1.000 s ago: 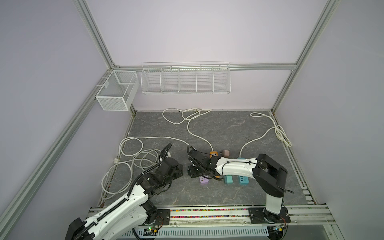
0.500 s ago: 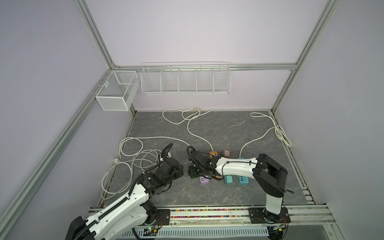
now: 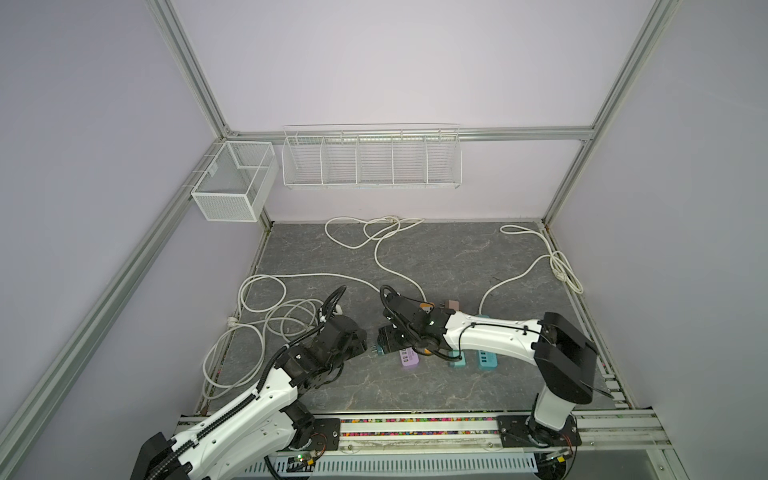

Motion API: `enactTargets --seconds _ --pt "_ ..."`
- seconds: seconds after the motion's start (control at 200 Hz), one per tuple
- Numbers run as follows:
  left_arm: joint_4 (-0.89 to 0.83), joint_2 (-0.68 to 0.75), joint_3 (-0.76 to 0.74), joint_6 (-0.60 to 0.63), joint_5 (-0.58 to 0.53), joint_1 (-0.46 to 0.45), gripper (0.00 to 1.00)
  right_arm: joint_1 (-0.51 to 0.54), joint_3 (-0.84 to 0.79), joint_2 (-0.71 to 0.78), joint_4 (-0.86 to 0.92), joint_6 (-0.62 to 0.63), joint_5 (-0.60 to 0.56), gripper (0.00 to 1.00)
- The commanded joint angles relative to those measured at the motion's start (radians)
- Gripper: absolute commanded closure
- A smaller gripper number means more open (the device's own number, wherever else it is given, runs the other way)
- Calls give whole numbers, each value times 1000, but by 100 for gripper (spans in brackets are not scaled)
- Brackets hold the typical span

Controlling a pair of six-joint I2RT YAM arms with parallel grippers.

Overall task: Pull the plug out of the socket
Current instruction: 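Move right gripper onto the pink USB plug while left gripper returns to the purple strip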

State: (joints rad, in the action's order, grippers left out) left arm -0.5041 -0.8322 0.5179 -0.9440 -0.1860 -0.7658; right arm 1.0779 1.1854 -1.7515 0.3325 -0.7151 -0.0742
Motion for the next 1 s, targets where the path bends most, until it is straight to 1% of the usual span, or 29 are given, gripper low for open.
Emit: enactTargets --seconds 0.0,0.165,0.27,0.4,0.565,0.63,0.705,0.78,0.87,0.995 --pt "20 -14 34 29 3 5 53 -1 -2 86 58 30 -36 31" --pt "87 -60 48 48 42 6 52 -9 -7 156 139 48 -93 27" --pt "138 -97 52 55 67 9 51 -20 5 170 205 47 -135 25" --pt "173 -156 72 62 88 17 50 -37 9 172 240 51 -163 23" --pt "231 -257 109 82 128 30 50 -61 54 131 289 56 -193 23" --pt "265 -294 113 79 147 40 50 -65 62 117 285 61 -212 23" --pt "312 -339 114 74 182 56 51 -74 72 95 273 64 -205 23" --pt "346 -379 119 72 213 72 51 -82 92 68 281 64 -202 25" --pt "365 -422 129 72 222 77 51 -89 116 32 293 66 -214 26" --pt "415 -485 129 58 245 84 52 -98 145 -13 294 70 -214 31"
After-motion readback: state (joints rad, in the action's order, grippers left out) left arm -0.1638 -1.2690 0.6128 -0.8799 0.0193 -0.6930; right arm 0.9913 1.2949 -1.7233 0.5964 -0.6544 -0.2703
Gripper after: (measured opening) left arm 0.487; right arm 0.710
